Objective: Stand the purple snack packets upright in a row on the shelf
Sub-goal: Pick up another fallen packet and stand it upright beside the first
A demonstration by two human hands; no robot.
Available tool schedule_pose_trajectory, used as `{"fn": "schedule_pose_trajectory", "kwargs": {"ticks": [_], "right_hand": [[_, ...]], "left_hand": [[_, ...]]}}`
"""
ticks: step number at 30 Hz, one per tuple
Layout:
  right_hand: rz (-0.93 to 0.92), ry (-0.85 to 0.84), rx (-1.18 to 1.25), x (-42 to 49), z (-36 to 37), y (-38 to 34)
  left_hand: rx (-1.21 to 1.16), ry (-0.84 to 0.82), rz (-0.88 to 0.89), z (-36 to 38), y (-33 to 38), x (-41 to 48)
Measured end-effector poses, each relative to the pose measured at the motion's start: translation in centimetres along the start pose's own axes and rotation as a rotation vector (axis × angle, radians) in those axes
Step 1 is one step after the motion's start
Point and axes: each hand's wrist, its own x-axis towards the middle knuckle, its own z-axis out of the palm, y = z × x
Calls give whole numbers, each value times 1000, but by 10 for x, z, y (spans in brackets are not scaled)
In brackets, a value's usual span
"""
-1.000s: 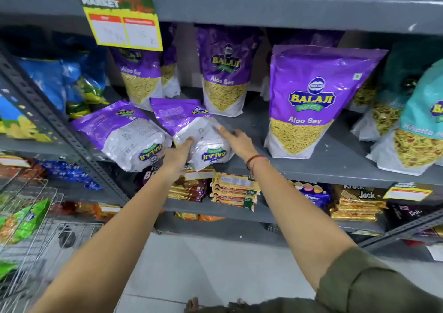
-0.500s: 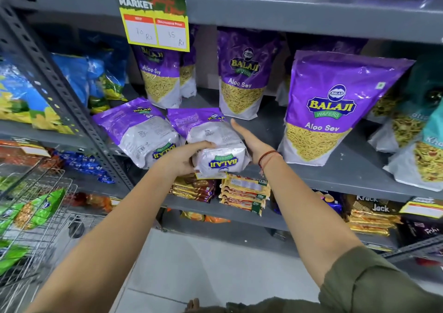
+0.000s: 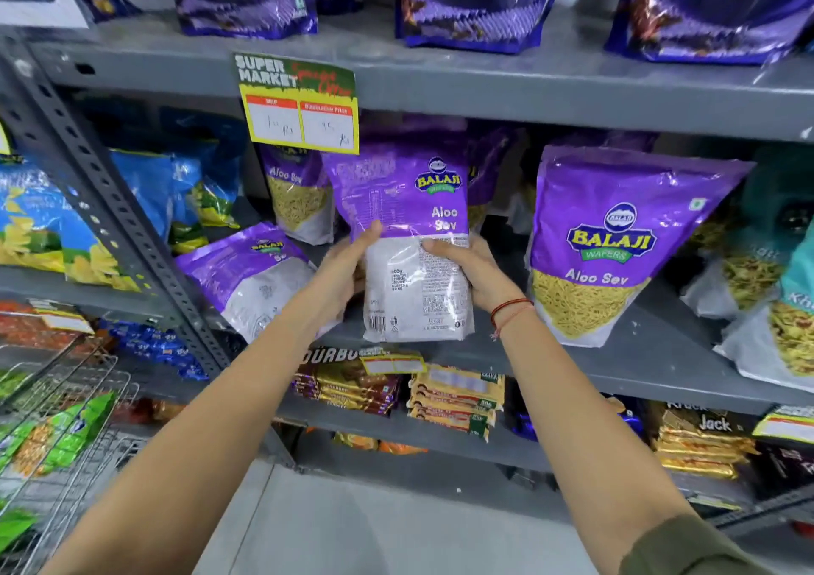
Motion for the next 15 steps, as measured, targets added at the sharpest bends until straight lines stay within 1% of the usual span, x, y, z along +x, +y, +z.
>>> {"fn": "schedule_pose_trajectory", "kwargs": {"ticks": [2,5,8,10,11,15], "right_hand": [[-109,13,-58,6,-3,-15],[-222,103,-91,13,-7,-30],[-313,222,-26,21,-13,-41],[-341,281,-4,25,-18,-46],[-334,283,1,27,-20,-47],[-280,256,-40,28,-26,-38]], "left_hand": [[-25,47,115,1,17,16],[-66,116,289,-3,44,33],[95,101,401,-1,58,43],[142,75,401,5,51,47],[130,100,396,7,45,47],[35,326,363,-1,22,47]]}}
